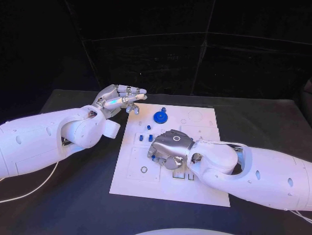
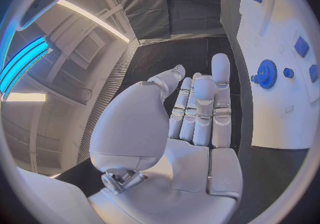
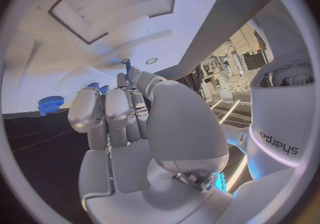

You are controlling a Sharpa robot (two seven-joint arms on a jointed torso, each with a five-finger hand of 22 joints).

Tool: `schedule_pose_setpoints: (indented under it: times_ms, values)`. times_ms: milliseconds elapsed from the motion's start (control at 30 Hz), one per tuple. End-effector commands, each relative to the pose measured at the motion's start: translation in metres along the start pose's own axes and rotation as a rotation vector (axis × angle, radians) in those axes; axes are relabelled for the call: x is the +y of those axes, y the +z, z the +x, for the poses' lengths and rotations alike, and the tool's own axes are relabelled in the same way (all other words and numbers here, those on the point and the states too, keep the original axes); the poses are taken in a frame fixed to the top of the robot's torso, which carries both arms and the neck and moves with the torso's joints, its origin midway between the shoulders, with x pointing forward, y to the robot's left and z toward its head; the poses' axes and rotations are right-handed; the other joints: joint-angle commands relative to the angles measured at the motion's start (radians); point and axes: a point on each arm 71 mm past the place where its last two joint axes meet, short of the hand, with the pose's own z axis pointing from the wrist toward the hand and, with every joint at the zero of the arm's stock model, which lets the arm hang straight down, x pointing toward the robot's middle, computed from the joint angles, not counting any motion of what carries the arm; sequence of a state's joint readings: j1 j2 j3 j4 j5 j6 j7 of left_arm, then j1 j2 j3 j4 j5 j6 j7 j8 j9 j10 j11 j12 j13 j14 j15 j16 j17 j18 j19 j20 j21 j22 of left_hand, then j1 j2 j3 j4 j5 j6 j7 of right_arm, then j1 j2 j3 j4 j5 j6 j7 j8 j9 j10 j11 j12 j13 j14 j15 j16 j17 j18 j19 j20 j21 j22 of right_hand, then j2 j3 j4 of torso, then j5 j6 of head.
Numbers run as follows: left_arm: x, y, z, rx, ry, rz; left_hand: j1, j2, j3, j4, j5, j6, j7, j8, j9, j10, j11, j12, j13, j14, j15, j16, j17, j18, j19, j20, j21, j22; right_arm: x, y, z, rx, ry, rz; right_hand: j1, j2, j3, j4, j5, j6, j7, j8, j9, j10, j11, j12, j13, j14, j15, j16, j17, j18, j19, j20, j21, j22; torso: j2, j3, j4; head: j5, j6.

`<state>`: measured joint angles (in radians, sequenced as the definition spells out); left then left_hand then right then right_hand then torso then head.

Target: Assemble the parts on the task board

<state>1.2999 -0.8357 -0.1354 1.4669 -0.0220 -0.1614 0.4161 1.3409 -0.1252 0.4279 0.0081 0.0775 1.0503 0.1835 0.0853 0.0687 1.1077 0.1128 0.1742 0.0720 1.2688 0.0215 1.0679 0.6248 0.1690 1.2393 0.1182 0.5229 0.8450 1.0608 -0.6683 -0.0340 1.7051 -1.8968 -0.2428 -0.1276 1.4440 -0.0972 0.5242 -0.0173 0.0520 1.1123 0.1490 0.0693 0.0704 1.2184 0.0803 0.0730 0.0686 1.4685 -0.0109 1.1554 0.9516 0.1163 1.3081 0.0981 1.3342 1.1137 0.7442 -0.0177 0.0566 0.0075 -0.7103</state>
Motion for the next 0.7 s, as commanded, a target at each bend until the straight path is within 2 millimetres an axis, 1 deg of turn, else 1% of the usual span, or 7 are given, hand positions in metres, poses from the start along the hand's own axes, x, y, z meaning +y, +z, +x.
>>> schedule_pose_setpoints:
  times_ms: [33,100,433,500,700]
  values:
    - [-0.0013,0.0000,0.0011,0.013,-0.010,0.002,-0.004,0.005,-0.007,-0.001,0.000,-0.009,0.000,0.006,-0.002,-0.008,-0.002,0.004,-0.001,-0.005,0.000,-0.006,-0.001,0.012,-0.005,0.000,-0.003,-0.001,0.0005,-0.0010,0.0029,0.030,-0.038,0.003,-0.006,-0.002,-0.001,-0.001,0.002,0.008,0.003,0.000,0.001,0.010,-0.001,0.002,0.000,0.011,0.005,0.002,-0.002,-0.017,-0.005,0.004,0.003,-0.001,0.001,0.0001,0.0003,-0.001,0.000]
    - [-0.0012,0.0000,0.0011,0.013,-0.010,0.001,-0.004,0.005,-0.007,-0.001,0.000,-0.009,0.000,0.006,-0.002,-0.008,-0.002,0.004,-0.001,-0.005,0.000,-0.006,-0.001,0.012,-0.005,0.000,-0.003,-0.001,0.0006,-0.0013,0.0025,0.027,-0.039,0.003,-0.006,-0.002,-0.001,-0.001,0.002,0.008,0.003,0.000,0.001,0.010,-0.001,0.002,0.000,0.011,0.005,0.002,-0.002,-0.017,-0.005,0.004,0.003,-0.001,-0.001,0.0002,-0.0006,0.000,-0.002]
    - [-0.0010,-0.0001,0.0008,0.013,-0.010,-0.001,-0.004,0.005,-0.007,-0.001,0.000,-0.009,0.000,0.006,-0.002,-0.008,-0.002,0.004,-0.001,-0.005,0.000,-0.006,-0.001,0.012,-0.005,0.000,-0.003,-0.001,0.0020,-0.0028,-0.0002,-0.002,-0.050,0.002,-0.008,-0.002,-0.001,-0.002,0.002,0.010,0.001,0.001,0.002,0.012,-0.002,0.004,0.000,0.011,0.005,0.003,-0.002,-0.017,-0.005,0.003,0.003,0.000,0.000,0.0009,-0.0006,-0.001,-0.002]
    - [-0.0010,0.0000,0.0008,0.014,-0.010,-0.002,-0.004,0.007,-0.007,0.000,0.000,-0.010,0.000,0.006,-0.002,-0.010,-0.001,0.005,-0.002,-0.006,0.001,-0.006,-0.002,0.012,-0.005,0.000,-0.004,-0.002,0.0023,-0.0032,-0.0008,-0.008,-0.055,0.001,-0.008,-0.002,-0.001,-0.002,0.002,0.010,0.001,0.001,0.002,0.012,-0.002,0.004,0.000,0.011,0.005,0.003,-0.002,-0.017,-0.005,0.003,0.003,0.000,-0.001,0.0004,-0.0005,-0.001,-0.002]
    - [-0.0007,0.0003,0.0009,0.015,-0.011,-0.003,-0.004,0.007,-0.007,0.000,0.000,-0.010,0.000,0.006,-0.002,-0.010,-0.001,0.005,-0.002,-0.006,0.001,-0.006,-0.002,0.012,-0.005,0.000,-0.004,-0.002,0.0020,-0.0039,-0.0018,-0.019,-0.068,0.004,-0.009,-0.002,-0.001,-0.003,0.002,0.012,0.000,0.002,0.002,0.013,-0.003,0.004,0.001,0.011,0.004,0.004,0.000,-0.017,-0.005,0.003,0.004,0.001,-0.001,0.0005,-0.0001,-0.002,-0.001]
